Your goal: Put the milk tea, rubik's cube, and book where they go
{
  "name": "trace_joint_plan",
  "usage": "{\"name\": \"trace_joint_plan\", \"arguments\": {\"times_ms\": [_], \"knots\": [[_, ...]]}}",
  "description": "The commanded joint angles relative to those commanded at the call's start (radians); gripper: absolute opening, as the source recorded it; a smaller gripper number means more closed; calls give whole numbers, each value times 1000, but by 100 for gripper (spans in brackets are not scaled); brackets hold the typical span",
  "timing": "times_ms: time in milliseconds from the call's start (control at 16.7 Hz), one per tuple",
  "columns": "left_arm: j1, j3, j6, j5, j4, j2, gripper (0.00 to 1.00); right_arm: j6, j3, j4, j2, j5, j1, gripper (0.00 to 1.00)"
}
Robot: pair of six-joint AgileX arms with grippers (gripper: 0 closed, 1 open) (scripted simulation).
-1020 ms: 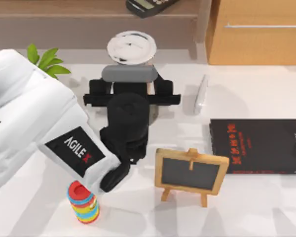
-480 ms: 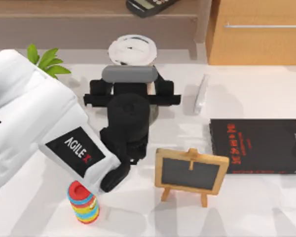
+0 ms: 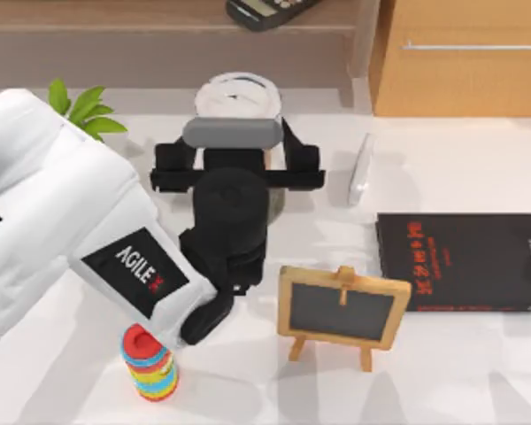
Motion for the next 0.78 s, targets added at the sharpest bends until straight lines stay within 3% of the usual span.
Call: {"name": "trace_joint_plan", "arguments": {"times_ms": [780], "knots": [[-54,-100,-5,-57,53,-45,100,0,0,0,0,0,0,100]]}}
